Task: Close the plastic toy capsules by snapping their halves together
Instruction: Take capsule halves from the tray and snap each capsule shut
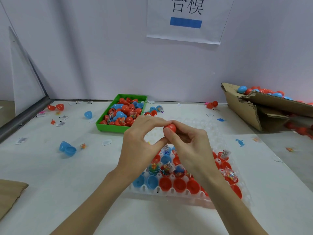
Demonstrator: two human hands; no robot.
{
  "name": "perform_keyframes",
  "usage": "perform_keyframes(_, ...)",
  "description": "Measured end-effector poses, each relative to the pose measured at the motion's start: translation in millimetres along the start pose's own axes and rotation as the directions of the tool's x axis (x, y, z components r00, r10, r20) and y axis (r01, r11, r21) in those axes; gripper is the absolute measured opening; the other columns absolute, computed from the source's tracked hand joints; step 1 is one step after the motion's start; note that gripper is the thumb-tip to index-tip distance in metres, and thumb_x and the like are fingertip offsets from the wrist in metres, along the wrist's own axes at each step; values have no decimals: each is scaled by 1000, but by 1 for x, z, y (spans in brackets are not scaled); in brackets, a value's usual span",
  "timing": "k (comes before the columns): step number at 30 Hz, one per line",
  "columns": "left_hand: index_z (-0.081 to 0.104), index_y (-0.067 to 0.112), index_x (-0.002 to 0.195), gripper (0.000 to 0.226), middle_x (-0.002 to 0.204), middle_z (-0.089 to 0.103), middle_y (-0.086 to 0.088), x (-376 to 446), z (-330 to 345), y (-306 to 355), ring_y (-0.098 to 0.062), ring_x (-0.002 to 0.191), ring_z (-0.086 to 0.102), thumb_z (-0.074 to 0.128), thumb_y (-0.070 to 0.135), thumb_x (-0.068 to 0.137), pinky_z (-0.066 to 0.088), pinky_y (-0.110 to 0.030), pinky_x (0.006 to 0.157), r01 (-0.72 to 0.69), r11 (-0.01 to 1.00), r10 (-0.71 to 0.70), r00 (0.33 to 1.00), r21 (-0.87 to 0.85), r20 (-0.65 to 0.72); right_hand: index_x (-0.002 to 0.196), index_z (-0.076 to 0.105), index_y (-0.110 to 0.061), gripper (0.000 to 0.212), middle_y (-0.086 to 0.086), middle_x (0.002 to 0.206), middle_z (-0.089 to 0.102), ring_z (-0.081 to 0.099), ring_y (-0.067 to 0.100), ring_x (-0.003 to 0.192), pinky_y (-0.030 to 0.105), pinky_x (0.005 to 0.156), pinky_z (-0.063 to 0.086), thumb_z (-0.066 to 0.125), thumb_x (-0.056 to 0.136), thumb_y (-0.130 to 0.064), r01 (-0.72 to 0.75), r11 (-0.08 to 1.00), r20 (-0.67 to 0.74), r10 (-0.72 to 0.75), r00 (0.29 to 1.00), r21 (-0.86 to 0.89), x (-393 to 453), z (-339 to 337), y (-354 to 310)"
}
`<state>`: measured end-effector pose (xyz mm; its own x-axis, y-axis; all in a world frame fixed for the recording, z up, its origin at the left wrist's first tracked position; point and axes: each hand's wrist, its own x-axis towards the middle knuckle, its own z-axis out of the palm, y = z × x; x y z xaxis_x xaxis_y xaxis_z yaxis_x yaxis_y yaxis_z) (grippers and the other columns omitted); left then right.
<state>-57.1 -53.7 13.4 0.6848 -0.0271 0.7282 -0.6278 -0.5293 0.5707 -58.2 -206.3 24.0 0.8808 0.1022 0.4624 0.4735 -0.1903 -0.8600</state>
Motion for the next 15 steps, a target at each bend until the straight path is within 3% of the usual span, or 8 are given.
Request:
perform_keyframes(3,78,14,116,37,116,70,-1,0,2,-3,-14,113,64,87,17,81,50,-22,102,-45,998,44,999,53,12,109,73,-34,16,-11,93,77,72,7,92,26,86,60,66,96,-37,-61,995,33,63,997,-73,0,-2,4)
perform_keyframes(6,74,19,126,42,114,69,5,0,4,-5,-10,104,66,83,17,85,54,-20,94,38,999,-37,999,-37,28,126,68,-26,47,-13,107,73,69,3,98,23,91,58,49,94,-54,-75,985,53,84,995,-155,1,2,4)
perform_keyframes(8,70,23,132,45,112,72,10,3,3,-7,-10,104,69,79,21,88,57,-21,91,175,973,-170,984,-152,47,130,66,-27,40,-16,105,72,69,3,97,20,87,58,46,101,-45,-77,989,56,85,995,-127,2,3,5)
perform_keyframes(10,67,26,134,45,108,74,15,5,1,-11,-9,104,71,78,19,91,58,-20,90,270,924,-260,963,-270,73,121,66,-33,20,-21,91,74,72,2,93,14,76,57,55,104,-27,-99,995,36,100,994,-25,3,2,8)
perform_keyframes(15,72,31,125,30,114,75,18,6,1,-13,-7,111,69,71,23,97,56,-17,89,289,894,-273,957,-342,94,105,69,-30,11,-9,85,78,77,11,81,15,68,58,68,96,-23,-165,970,33,161,986,180,4,2,1)
